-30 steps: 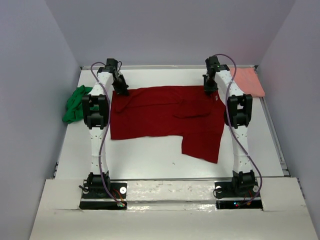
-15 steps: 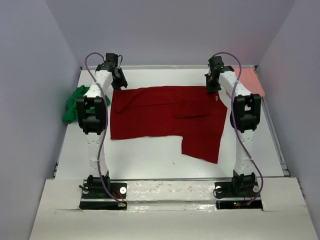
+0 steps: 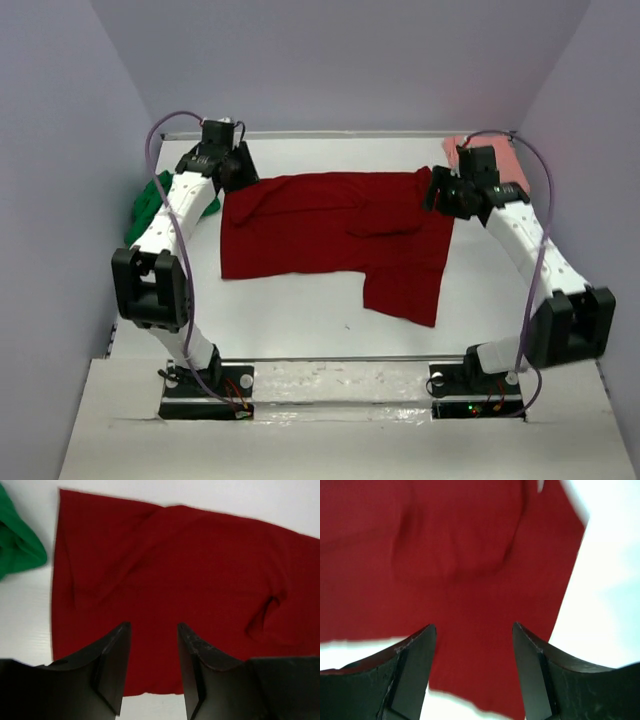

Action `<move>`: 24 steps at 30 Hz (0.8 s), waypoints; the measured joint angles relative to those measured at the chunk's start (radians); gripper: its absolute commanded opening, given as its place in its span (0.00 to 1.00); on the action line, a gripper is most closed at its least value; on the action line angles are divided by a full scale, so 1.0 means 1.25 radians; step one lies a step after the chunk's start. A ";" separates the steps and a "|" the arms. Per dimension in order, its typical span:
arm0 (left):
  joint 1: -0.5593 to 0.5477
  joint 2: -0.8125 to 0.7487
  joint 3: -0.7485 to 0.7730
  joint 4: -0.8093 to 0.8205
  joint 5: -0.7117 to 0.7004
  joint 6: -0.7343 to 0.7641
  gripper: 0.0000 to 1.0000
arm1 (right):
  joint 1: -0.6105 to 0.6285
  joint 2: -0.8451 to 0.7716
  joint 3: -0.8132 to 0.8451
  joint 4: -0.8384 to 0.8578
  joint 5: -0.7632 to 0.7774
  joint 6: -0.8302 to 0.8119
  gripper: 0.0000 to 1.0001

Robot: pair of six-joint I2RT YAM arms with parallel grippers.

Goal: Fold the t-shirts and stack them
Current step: Fold the tshirt

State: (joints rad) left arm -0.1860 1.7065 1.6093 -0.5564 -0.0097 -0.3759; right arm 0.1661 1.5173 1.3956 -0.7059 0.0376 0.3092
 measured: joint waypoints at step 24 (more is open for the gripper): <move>0.256 -0.290 -0.585 0.148 0.307 -0.074 0.54 | 0.004 -0.620 -0.639 -0.117 -0.119 0.420 0.60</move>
State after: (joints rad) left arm 0.1337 1.3437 0.8776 -0.3717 0.3737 -0.4690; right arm 0.1715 0.7429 0.5968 -0.8528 -0.1108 0.8341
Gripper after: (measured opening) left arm 0.542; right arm 0.608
